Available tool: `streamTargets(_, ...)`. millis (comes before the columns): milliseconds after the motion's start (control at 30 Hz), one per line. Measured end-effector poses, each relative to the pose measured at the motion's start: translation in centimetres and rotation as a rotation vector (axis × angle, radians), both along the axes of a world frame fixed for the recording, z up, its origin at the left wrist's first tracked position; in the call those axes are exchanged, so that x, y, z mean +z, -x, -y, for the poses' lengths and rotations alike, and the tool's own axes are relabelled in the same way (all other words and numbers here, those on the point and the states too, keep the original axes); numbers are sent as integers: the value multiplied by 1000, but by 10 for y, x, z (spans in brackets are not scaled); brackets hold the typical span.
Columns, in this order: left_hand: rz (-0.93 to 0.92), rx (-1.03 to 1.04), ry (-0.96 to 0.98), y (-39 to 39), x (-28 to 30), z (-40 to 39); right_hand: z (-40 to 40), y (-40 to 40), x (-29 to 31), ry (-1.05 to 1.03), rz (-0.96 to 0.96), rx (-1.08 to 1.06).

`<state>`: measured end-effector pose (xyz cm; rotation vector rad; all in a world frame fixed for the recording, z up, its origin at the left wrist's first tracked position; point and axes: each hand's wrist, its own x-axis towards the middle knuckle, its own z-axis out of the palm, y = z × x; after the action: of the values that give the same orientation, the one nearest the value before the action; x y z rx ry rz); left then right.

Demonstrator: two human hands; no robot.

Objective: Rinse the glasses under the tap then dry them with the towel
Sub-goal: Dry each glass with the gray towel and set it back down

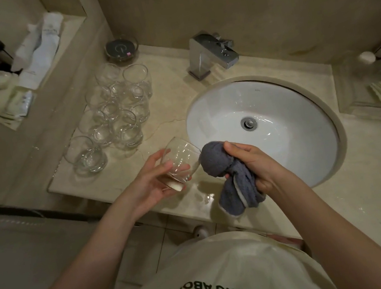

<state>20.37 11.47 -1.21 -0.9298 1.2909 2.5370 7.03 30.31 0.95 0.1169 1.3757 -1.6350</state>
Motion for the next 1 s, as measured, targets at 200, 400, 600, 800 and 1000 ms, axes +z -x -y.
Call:
streamTargets(200, -36, -252, 390, 1, 5, 3, 12, -6, 0, 19, 7, -67)
streamTargets(400, -54, -126, 638, -4, -9, -4, 25, -9, -1, 11, 34, -122)
streamTargets(600, 11, 177, 791, -19, -28, 23, 15, -13, -8, -3, 66, -155)
streamTargets(800, 114, 407, 907, -23, -49, 39, 8, -17, -9, -8, 63, -185)
streamTargets(1000, 173, 527, 950, -16, -63, 42, 5, -18, -10, -33, 58, -188)
